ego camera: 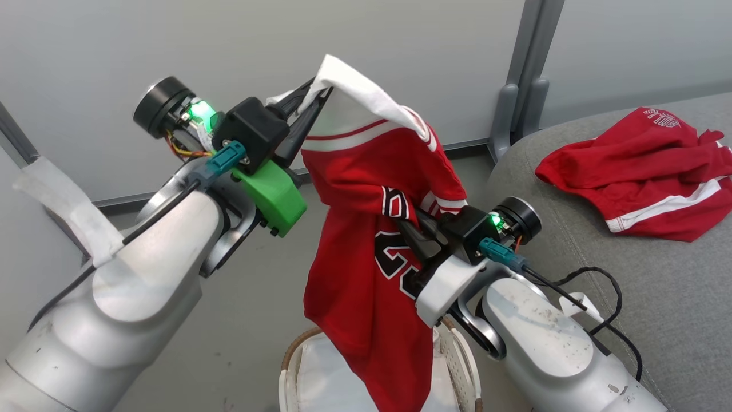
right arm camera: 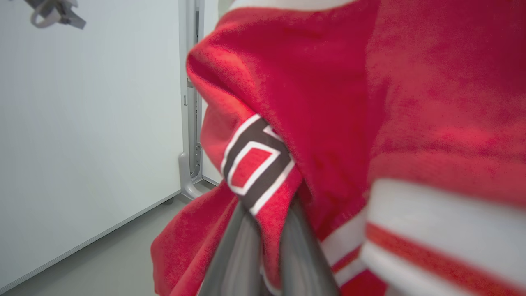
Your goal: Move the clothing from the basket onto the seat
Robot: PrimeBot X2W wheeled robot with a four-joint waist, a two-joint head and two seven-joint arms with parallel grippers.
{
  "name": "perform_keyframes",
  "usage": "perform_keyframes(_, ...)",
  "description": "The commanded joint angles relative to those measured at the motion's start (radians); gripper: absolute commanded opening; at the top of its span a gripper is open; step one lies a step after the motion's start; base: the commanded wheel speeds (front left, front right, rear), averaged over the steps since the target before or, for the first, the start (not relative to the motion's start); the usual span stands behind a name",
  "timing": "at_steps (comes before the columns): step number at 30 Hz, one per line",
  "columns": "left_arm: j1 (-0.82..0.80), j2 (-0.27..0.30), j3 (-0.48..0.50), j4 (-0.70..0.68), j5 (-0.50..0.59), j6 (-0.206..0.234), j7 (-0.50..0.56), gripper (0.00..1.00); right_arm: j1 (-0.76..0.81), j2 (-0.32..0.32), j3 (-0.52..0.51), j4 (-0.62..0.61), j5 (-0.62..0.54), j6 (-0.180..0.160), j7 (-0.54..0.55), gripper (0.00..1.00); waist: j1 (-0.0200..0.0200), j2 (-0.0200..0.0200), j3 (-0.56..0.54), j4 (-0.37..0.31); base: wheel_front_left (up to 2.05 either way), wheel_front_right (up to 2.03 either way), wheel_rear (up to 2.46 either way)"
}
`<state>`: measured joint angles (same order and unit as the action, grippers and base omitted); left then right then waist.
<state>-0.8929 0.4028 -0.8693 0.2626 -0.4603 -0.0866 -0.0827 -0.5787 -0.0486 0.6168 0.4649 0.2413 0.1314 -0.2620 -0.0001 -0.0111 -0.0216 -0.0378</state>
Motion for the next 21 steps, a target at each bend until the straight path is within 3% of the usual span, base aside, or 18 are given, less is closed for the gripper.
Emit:
perform_keyframes(1,0.032,0.008,0.007,0.016,-0.014,0.008,-0.016,0.48,0.018,-0.003,-0.014,-0.008,-0.01,-0.001,-0.005,0.0,0.0001,0.0111,0.006,-0.006,0.0,0.0,0.0)
perform_keyframes(2,0.043,0.009,0.011,0.026,-0.02,0.011,-0.028,0.98,0.021,-0.003,-0.022,-0.012,-0.015,-0.001,-0.005,0.0,0.0001,0.0111,0.007,-0.008,0.0,0.0,0.0)
perform_keyframes(21,0.383,-0.041,0.05,0.113,-0.139,0.074,-0.176,1.0,0.073,-0.003,-0.265,-0.04,-0.114,-0.001,-0.005,0.0,0.0001,0.0111,0.034,-0.017,0.0,0.0,0.0)
